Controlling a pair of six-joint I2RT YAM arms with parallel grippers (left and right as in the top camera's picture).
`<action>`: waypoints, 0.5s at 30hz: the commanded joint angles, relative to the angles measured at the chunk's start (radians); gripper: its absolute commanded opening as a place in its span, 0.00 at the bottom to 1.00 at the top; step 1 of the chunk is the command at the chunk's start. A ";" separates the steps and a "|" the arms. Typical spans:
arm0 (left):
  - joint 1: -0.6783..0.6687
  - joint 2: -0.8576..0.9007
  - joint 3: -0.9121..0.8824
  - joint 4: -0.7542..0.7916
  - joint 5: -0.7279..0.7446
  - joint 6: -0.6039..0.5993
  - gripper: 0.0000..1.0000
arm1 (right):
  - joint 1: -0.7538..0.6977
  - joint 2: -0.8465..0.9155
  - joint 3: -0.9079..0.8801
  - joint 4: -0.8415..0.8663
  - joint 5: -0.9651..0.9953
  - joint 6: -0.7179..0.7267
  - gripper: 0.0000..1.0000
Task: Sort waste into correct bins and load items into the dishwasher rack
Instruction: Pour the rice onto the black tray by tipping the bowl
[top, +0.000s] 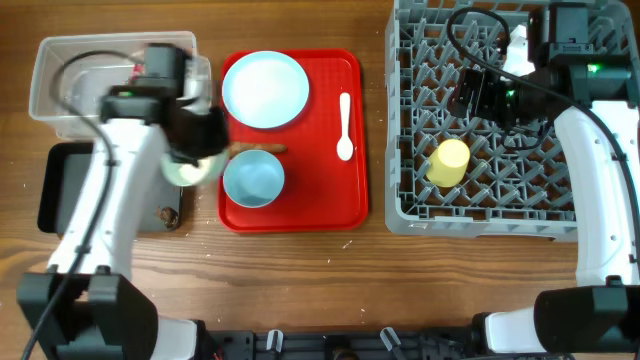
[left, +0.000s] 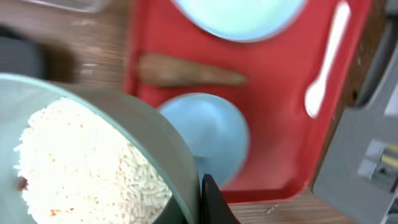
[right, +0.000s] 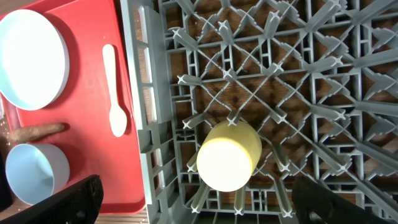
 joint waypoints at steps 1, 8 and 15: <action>0.191 -0.003 0.011 -0.003 0.145 0.113 0.04 | 0.001 -0.003 0.013 0.004 -0.009 -0.019 0.98; 0.507 0.114 0.010 0.007 0.546 0.218 0.04 | 0.001 -0.003 0.013 0.003 -0.010 -0.019 0.98; 0.683 0.282 0.010 -0.002 0.842 0.261 0.04 | 0.001 -0.003 0.013 -0.014 -0.009 -0.020 0.98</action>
